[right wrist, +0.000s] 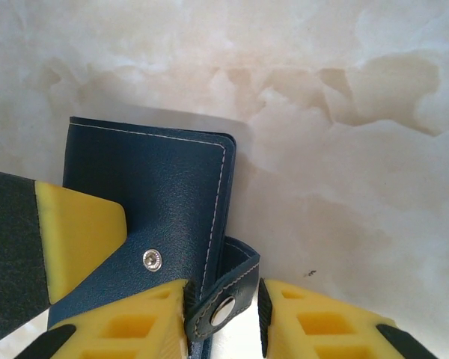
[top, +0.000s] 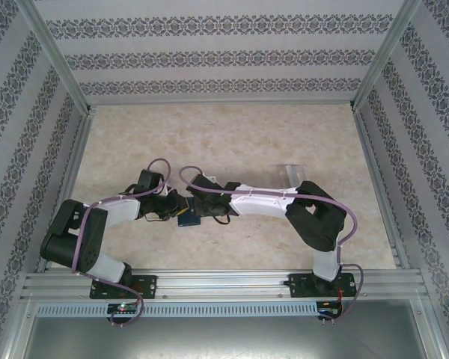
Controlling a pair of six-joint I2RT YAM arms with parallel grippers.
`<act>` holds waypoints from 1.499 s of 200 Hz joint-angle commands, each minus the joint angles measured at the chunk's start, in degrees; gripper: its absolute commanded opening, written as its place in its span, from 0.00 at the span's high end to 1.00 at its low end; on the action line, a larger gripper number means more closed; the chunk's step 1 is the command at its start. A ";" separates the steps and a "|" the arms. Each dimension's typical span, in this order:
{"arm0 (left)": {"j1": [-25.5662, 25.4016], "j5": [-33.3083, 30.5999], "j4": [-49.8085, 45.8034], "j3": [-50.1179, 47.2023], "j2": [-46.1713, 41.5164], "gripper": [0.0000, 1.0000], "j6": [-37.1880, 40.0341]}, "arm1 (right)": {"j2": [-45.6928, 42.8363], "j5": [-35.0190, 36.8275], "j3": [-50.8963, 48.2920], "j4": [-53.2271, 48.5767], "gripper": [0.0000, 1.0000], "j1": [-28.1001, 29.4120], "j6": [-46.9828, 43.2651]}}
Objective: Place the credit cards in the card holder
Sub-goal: Close the button on the card holder.
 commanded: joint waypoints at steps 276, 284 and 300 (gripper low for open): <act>-0.72 -1.49 -5.13 -1.28 0.31 0.85 2.58 | -4.75 -3.38 -2.56 5.99 1.00 -0.17 -1.58; -0.80 -1.37 -4.95 -1.24 0.40 0.86 2.48 | -4.78 -4.06 -2.76 6.91 1.00 -0.13 -1.60; -0.74 -1.54 -4.26 -1.46 0.32 0.86 1.88 | -4.31 -5.23 -2.65 8.08 1.00 -0.21 -1.82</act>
